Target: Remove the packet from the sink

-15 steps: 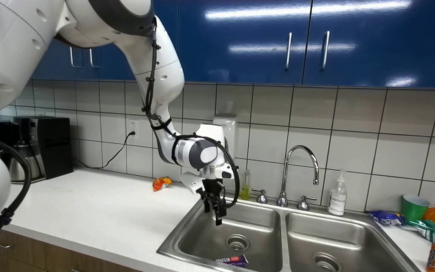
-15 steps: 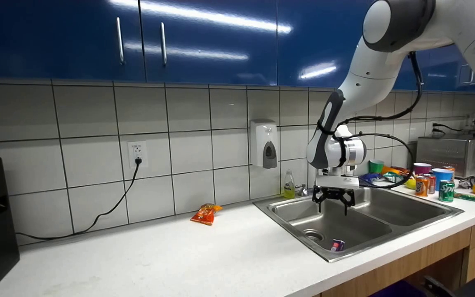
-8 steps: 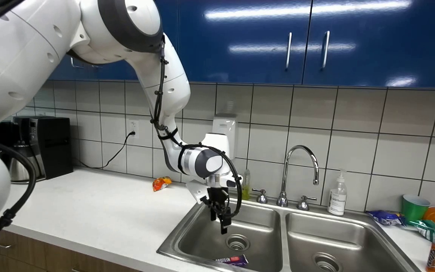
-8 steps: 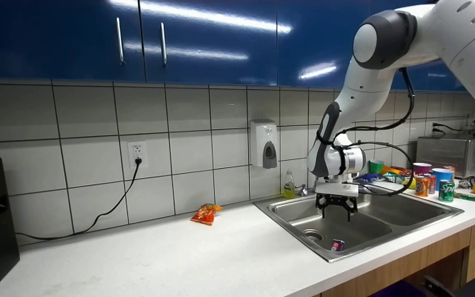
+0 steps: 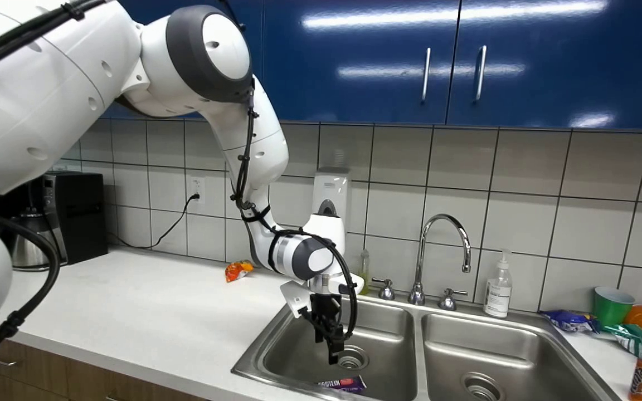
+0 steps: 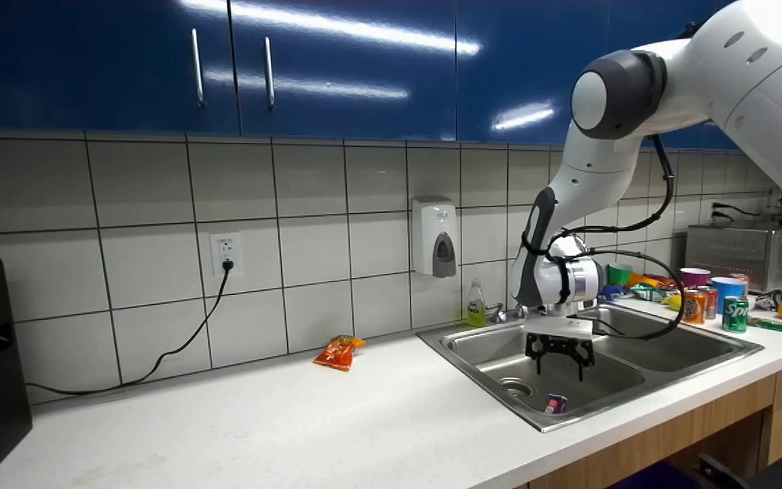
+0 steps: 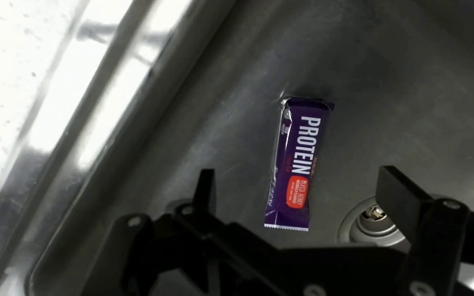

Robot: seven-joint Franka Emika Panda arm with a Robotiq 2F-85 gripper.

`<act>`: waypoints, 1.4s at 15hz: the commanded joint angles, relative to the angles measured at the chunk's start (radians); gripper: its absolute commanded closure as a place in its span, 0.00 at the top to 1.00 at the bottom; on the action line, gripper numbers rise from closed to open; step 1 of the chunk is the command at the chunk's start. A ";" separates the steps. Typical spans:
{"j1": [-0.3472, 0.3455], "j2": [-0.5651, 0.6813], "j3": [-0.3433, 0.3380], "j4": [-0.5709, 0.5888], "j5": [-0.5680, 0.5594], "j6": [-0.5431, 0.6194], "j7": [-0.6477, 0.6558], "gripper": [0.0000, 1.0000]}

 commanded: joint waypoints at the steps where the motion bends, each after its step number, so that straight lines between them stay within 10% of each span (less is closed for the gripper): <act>1: -0.016 0.049 0.004 0.040 0.021 0.001 0.015 1.00; 21: -0.011 0.133 -0.002 0.073 0.019 -0.004 0.002 1.00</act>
